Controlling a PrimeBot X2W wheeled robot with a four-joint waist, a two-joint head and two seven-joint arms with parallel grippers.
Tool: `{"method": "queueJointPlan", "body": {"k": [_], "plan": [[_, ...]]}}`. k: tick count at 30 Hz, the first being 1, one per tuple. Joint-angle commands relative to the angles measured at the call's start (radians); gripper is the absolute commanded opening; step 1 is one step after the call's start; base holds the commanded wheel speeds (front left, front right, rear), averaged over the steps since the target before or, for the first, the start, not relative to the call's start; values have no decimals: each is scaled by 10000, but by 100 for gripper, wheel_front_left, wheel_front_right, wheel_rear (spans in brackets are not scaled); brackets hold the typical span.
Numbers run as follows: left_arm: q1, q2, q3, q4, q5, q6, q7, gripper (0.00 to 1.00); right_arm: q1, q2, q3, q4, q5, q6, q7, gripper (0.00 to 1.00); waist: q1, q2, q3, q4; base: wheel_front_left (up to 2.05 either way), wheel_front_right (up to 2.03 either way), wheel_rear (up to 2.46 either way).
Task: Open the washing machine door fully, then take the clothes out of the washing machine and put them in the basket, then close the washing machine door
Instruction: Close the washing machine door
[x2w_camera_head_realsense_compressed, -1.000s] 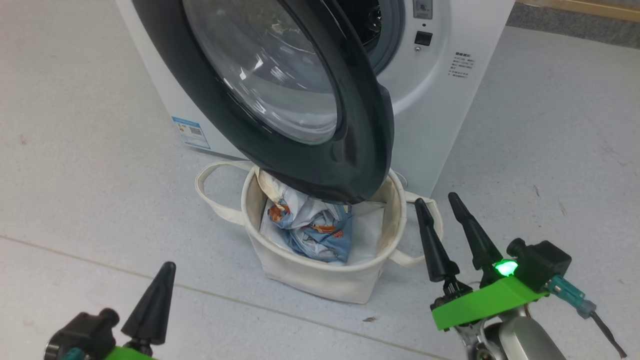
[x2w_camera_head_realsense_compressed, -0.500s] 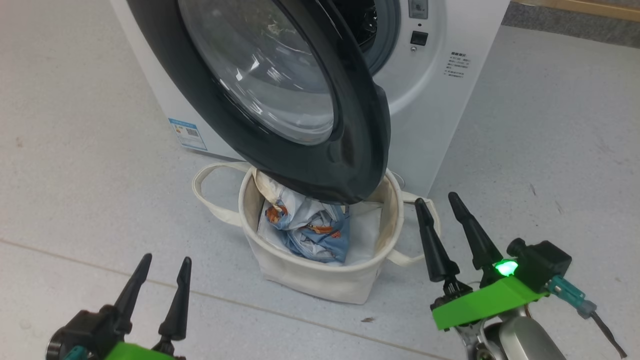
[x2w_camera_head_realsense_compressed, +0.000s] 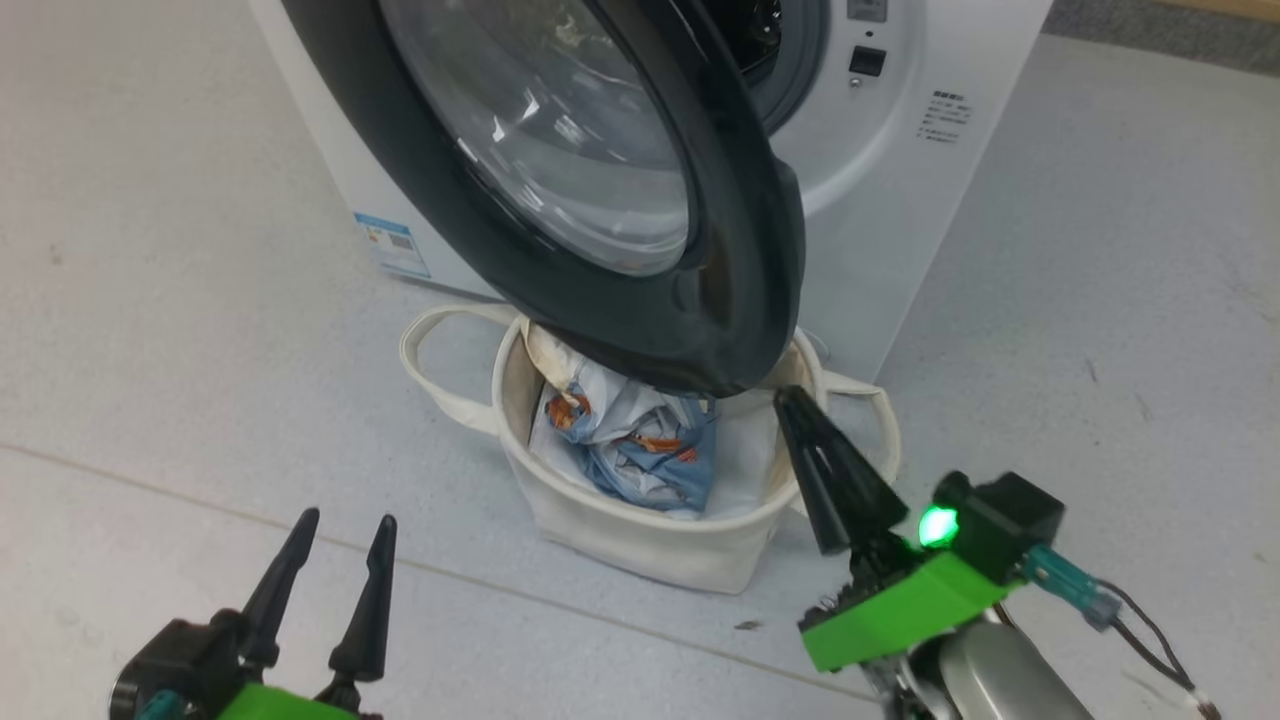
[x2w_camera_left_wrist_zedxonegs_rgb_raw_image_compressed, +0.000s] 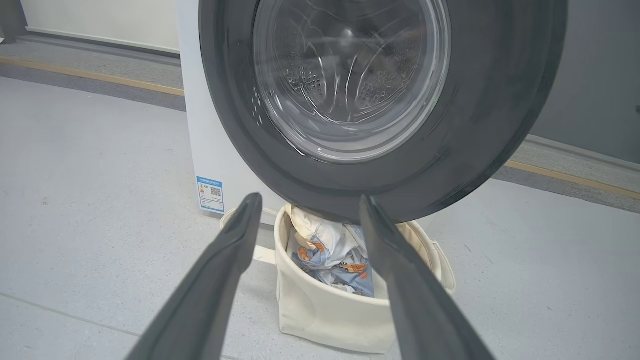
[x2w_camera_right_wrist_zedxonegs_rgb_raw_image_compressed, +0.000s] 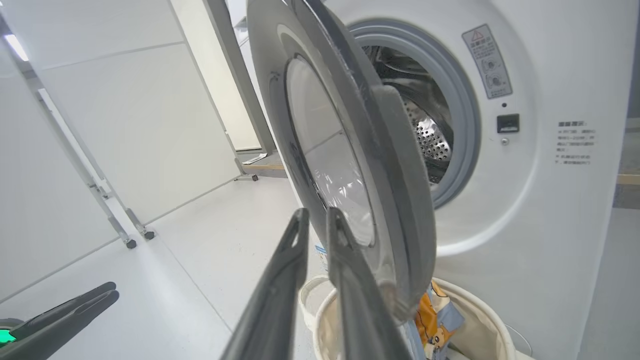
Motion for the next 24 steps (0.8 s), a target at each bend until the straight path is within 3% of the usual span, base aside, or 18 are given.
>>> {"method": "queueJointPlan", "body": {"k": [1, 7, 17, 24], "plan": [[-529, 73, 334, -259, 68, -56, -121, 100, -466, 67, 302, -293, -84, 6, -122, 0, 1, 0, 107, 78, 0, 0, 0], [-807, -44, 231, -252, 87, -96, -122, 100, -1296, 67, 573, 265, -236, 6, -122, 0, 1, 0, 587, 282, 0, 0, 0], [-1480, -542, 136, -406, 166, -138, -122, 100, -2637, 67, -165, 1700, -274, 6, -122, 0, 1, 0, 1559, 703, 0, 0, 0], [-1670, -649, 87, -493, 199, -144, -122, 100, -3174, 67, -908, 1871, -171, 6, -122, 0, 1, 0, 1937, 774, 0, 0, 0]]}}
